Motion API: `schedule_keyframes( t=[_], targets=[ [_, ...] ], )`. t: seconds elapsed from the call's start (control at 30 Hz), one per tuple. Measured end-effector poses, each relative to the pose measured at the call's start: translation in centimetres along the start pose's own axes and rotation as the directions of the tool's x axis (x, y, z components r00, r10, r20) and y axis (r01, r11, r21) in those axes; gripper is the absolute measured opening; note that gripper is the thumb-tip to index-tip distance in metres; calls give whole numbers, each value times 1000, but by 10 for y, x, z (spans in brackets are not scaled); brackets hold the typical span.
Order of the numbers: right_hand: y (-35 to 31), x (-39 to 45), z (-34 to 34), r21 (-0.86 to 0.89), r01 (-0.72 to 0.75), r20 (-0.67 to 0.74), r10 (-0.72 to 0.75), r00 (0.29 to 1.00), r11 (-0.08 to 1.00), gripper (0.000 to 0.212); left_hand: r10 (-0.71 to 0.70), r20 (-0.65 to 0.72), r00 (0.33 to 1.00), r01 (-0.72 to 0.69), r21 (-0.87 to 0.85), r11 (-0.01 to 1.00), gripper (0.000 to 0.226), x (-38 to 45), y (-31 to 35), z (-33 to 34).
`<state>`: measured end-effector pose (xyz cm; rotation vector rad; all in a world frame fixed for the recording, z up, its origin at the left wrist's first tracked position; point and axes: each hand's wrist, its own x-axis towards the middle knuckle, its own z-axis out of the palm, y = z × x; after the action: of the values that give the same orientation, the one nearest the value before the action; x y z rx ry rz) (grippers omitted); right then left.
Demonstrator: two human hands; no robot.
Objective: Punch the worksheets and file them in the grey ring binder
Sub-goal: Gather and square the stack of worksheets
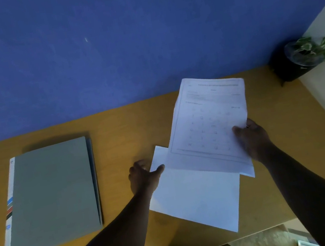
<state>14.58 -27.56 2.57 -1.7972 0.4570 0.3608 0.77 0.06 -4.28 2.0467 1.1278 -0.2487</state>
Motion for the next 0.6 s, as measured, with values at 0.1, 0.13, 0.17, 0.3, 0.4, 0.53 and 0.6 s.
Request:
schedule_keyframes(
  t=[0.1, 0.13, 0.17, 0.3, 0.4, 0.53, 0.6],
  targets=[
    [4, 0, -11, -1, -12, 9, 12, 1000, 1000, 26, 33, -13, 999, -28, 276, 961, 109, -9, 1, 12],
    [5, -1, -13, 7, -19, 1, 19, 1000, 1000, 24, 49, -8, 999, -43, 349, 936, 116, -11, 1, 15],
    [5, -4, -15, 15, -25, -5, 25, 1000, 1000, 22, 65, -2, 998, -59, 400, 915, 120, -13, 1, 18],
    [13, -10, -19, 38, -57, -22, 58, 998, 998, 21, 83, -21, 996, -66, 437, 897, 118, -18, 2, 29],
    [20, -13, -21, 44, -74, -14, 74, 997, 996, 21, 41, -18, 999, -30, 422, 906, 112, -18, 6, 30],
    [23, -14, -20, 48, -75, 8, 75, 997, 996, 22, -8, 12, 1000, 5, 245, 970, 96, -13, 8, 26],
    [24, -14, -19, 49, -84, 26, 82, 996, 995, 22, -21, 24, 1000, 17, 157, 987, 83, -11, 10, 22]
  ],
)
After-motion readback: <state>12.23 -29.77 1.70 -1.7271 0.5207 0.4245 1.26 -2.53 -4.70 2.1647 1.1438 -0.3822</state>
